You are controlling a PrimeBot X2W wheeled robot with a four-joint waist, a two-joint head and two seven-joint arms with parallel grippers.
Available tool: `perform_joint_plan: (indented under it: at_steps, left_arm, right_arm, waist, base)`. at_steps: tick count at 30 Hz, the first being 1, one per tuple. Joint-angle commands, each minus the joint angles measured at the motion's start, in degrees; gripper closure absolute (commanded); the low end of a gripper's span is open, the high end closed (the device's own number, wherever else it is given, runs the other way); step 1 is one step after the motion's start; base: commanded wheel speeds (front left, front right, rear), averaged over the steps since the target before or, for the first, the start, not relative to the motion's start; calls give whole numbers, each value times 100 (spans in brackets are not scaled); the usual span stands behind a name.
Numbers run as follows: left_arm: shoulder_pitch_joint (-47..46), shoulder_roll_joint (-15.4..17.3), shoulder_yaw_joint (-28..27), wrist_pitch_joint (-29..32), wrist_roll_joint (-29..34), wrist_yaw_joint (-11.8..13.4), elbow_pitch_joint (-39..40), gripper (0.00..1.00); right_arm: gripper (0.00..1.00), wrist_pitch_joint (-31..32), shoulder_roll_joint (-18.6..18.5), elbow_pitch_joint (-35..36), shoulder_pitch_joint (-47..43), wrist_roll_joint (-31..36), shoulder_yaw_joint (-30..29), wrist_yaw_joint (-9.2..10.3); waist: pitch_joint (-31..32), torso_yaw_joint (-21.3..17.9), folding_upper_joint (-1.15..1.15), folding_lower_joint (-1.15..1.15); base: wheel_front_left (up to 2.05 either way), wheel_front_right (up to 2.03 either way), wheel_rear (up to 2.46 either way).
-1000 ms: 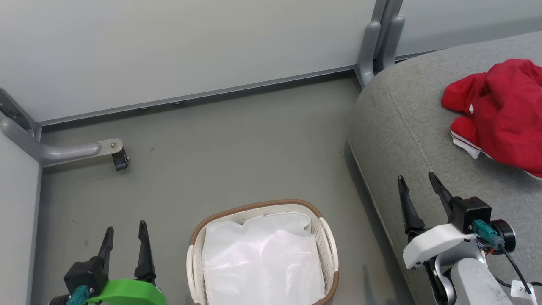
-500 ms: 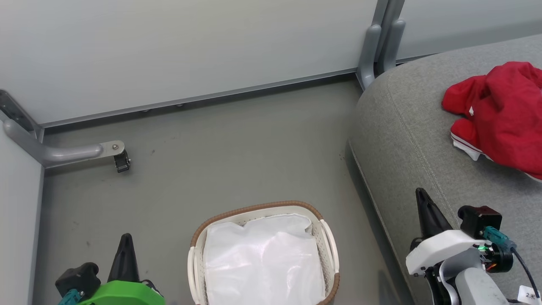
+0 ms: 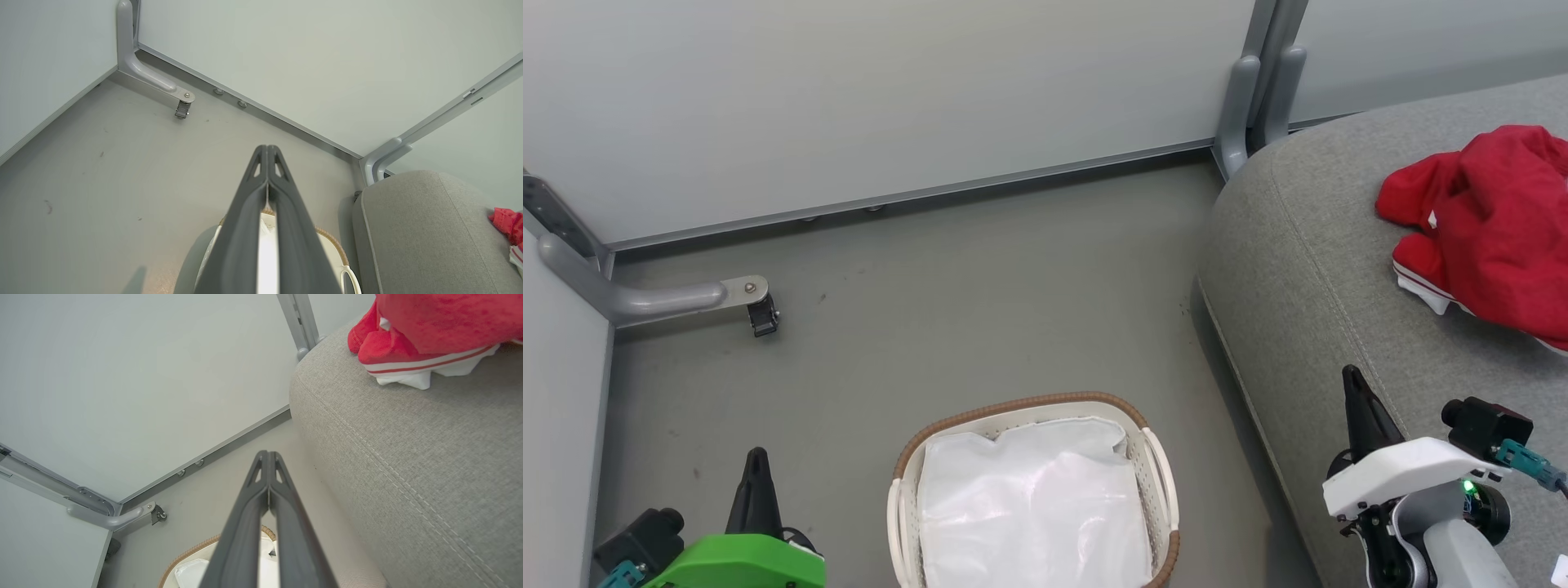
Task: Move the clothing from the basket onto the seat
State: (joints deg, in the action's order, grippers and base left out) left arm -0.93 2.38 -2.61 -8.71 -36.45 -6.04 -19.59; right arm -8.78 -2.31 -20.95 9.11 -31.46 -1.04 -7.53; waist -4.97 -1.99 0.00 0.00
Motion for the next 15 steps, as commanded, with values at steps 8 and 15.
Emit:
perform_joint_plan:
  at_steps: [8,15]
  left_arm:
    - [-218,34,-76,200,-800,-35,156,100]
    - [-259,37,-111,339,-1310,-50,203,100]
  right_arm:
    - [100,210,-37,181,-12,-862,-94,2]
    - [100,351,-41,239,-46,-1416,-143,2]
  waist:
    - [40,17,0,0]
    - [72,30,0,0]
  base:
    - [0,0,0]
    - [0,0,0]
